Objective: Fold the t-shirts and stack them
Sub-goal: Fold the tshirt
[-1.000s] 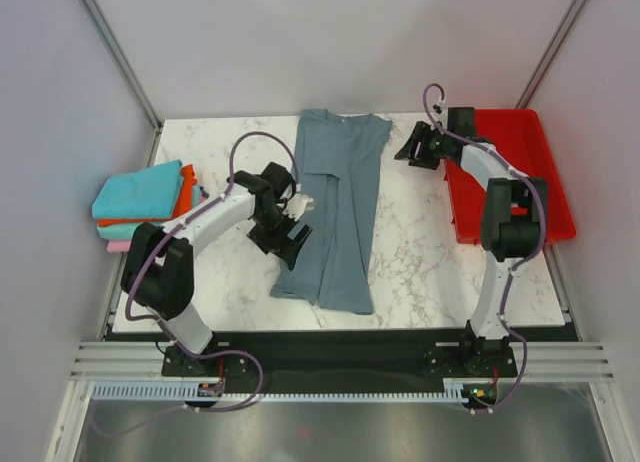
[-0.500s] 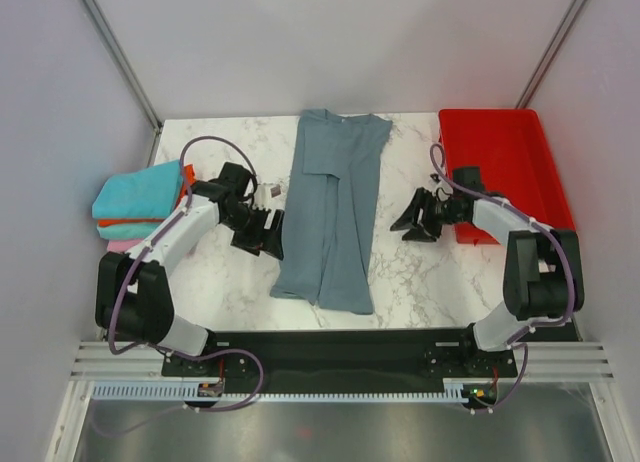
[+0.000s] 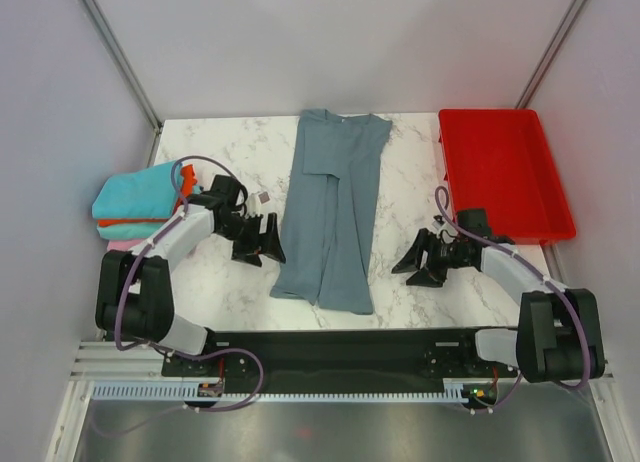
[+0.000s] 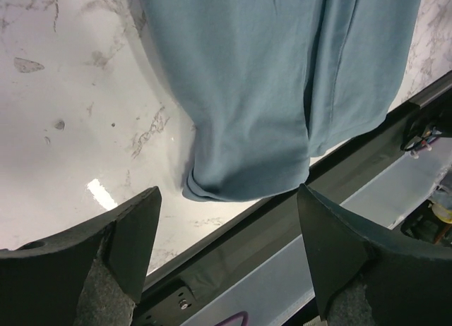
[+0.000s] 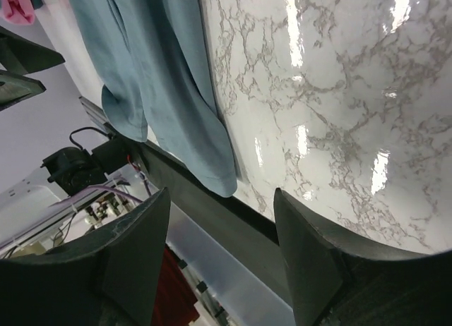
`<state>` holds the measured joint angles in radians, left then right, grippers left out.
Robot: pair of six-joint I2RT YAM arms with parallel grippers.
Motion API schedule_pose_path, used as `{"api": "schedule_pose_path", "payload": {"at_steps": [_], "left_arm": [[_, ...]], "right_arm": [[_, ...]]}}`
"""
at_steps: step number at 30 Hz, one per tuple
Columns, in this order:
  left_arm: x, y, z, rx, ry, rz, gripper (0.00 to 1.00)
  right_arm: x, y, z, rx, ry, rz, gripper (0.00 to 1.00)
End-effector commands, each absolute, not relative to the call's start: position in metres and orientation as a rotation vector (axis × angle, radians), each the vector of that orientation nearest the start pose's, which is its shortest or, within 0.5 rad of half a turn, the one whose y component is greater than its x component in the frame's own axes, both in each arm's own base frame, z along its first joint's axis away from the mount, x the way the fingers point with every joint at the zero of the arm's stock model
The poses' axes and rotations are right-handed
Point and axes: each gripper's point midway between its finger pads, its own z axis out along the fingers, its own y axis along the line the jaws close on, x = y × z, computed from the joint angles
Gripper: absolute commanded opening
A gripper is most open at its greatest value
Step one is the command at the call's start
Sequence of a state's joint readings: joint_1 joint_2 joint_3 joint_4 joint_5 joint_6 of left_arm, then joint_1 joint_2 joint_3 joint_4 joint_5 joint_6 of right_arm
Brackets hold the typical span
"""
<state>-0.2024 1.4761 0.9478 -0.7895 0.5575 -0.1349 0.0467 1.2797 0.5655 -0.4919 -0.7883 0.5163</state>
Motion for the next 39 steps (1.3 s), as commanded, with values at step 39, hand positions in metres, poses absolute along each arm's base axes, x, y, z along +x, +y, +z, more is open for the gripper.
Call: {"api": "schedule_pose_path", "payload": {"at_steps": [39], "left_arm": [[0.185,-0.159,0.043,-0.129,3.100,-1.082,0.66]], "right_arm": [[0.173,0.199,0.032,0.544,2.874,1.377,0.68]]}}
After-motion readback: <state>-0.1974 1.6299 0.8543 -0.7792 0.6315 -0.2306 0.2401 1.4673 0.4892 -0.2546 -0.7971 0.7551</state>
